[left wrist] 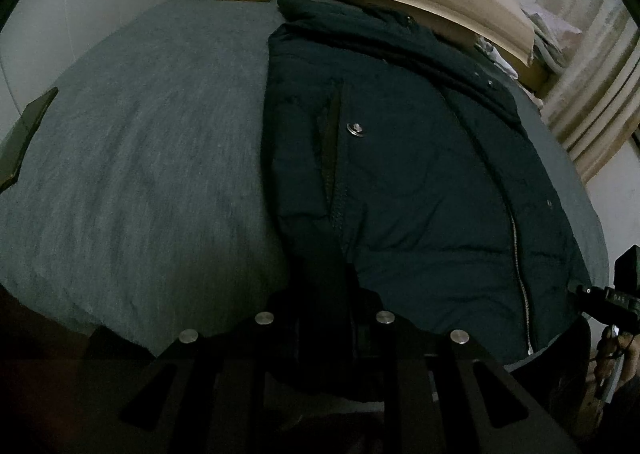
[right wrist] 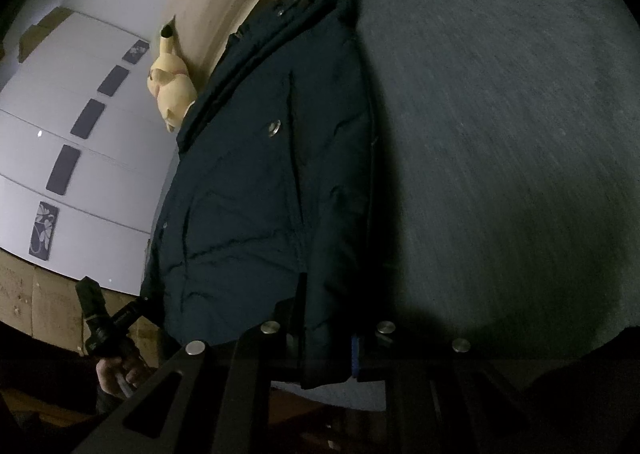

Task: Fold large clothes

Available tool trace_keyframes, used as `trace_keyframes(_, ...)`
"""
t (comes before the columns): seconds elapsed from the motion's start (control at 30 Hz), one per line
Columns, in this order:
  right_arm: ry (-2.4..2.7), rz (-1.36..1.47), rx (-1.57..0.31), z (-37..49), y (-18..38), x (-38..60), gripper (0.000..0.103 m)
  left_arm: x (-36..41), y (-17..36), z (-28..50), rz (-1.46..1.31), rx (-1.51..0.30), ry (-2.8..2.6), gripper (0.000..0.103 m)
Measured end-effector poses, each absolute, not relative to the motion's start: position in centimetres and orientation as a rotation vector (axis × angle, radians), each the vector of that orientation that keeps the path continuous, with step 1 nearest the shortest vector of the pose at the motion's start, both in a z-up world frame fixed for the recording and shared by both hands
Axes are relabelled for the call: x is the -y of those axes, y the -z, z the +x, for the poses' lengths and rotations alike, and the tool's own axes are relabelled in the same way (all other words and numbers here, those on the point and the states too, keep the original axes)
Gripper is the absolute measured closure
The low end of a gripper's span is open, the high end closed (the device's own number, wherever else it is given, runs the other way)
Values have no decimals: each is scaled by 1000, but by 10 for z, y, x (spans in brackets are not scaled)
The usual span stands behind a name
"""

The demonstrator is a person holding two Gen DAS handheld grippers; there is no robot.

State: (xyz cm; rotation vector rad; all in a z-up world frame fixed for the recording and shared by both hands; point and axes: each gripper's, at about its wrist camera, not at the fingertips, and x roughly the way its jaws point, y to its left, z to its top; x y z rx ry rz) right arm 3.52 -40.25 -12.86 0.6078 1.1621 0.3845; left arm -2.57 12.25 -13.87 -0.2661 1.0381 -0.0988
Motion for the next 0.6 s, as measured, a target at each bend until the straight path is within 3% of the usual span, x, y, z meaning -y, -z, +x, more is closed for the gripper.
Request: trace_keyframes(0.6, -385, 607, -1172, 49, 130, 387, 87, -127, 144, -29, -266, -1044, 111, 85)
